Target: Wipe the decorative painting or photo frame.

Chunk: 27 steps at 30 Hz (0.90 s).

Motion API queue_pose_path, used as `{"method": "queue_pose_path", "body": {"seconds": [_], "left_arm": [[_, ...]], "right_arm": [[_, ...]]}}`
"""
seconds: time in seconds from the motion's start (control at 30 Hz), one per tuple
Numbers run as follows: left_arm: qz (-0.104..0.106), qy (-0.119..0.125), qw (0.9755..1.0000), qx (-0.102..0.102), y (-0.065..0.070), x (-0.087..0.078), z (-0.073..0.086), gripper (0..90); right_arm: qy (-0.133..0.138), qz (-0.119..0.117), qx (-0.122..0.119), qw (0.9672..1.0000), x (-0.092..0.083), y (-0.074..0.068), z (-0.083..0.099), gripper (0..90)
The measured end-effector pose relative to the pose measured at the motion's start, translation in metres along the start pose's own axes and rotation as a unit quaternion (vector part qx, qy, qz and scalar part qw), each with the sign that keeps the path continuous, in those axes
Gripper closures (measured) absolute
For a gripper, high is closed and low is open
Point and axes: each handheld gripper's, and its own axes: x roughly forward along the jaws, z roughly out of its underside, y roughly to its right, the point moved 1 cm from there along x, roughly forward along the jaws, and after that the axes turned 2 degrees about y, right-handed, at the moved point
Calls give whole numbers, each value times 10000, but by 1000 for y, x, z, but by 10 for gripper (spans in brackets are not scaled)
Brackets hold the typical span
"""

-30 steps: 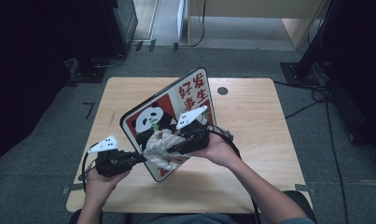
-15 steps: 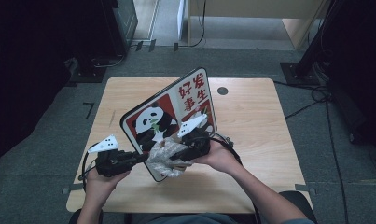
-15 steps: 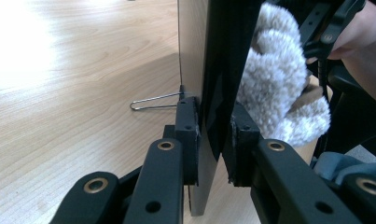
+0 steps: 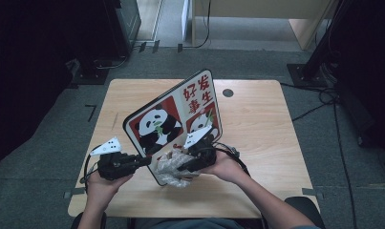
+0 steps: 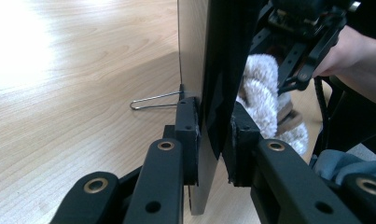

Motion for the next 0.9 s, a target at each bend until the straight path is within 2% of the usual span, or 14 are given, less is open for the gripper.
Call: {"method": "queue_pose_path", "body": {"seconds": [0.43, 0.73, 0.9], "left_arm": [[65, 10, 10000, -18, -2, 1, -1, 777], [68, 16, 10000, -15, -2, 1, -1, 776], [84, 35, 10000, -34, -3, 1, 0, 774]], "right_arm": [[-138, -34, 54, 9999, 13, 1, 19, 640], [-157, -48, -40, 9999, 18, 3, 27, 640], [-330, -47, -210, 9992, 22, 6, 33, 639]]}}
